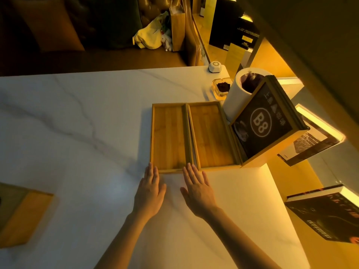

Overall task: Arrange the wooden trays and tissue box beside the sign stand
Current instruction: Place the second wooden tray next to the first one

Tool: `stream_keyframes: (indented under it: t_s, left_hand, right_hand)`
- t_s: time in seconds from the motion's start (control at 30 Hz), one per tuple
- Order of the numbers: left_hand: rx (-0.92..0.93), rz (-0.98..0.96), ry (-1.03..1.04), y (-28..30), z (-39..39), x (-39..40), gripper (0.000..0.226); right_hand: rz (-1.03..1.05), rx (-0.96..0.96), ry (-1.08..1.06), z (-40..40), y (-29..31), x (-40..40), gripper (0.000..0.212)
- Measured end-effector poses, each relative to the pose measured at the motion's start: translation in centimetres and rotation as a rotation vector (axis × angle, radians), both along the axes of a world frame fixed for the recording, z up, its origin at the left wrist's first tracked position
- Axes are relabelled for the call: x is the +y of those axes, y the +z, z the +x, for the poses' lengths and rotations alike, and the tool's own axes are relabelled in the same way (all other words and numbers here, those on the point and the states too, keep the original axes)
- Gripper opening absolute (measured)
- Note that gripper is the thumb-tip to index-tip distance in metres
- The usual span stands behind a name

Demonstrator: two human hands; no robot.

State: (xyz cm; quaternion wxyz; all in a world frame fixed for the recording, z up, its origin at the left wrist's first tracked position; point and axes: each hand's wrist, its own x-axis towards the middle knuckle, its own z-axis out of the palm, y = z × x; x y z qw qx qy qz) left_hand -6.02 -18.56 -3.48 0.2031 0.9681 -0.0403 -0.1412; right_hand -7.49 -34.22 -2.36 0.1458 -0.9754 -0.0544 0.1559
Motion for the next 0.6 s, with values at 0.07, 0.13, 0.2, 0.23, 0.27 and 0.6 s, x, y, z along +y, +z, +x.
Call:
stream_keyframes:
  t_s: [0.07, 0.13, 0.2, 0.23, 0.27, 0.6]
  left_hand:
    - [0.001, -0.003, -0.008, 0.0, -0.1, -0.1, 0.067]
    - [0.001, -0.015, -0.012, -0.1, -0.1, -0.2, 0.065]
    - [-0.007, -0.031, -0.013, -0.2, -0.2, -0.4, 0.064]
    - [-0.005, -0.034, -0.015, -0.3, -0.2, -0.4, 0.064]
    - [-0.004, -0.036, -0.016, -0.2, -0.2, -0.5, 0.064]
    - [-0.031, -0.098, 0.001, -0.3, -0.5, -0.9, 0.064]
  right_hand:
    - [-0.006, -0.005, 0.002, 0.0, 0.0, -0.2, 0.061]
    - [-0.008, -0.007, 0.005, 0.0, -0.1, -0.4, 0.061]
    - [-0.015, -0.012, 0.010, 0.1, -0.1, -0.7, 0.061]
    - [-0.019, -0.012, 0.012, 0.1, -0.1, -0.8, 0.061]
    - [-0.020, -0.009, 0.013, 0.1, -0.2, -0.9, 0.061]
    - [-0.011, -0.016, 0.009, -0.5, -0.3, -1.3, 0.062]
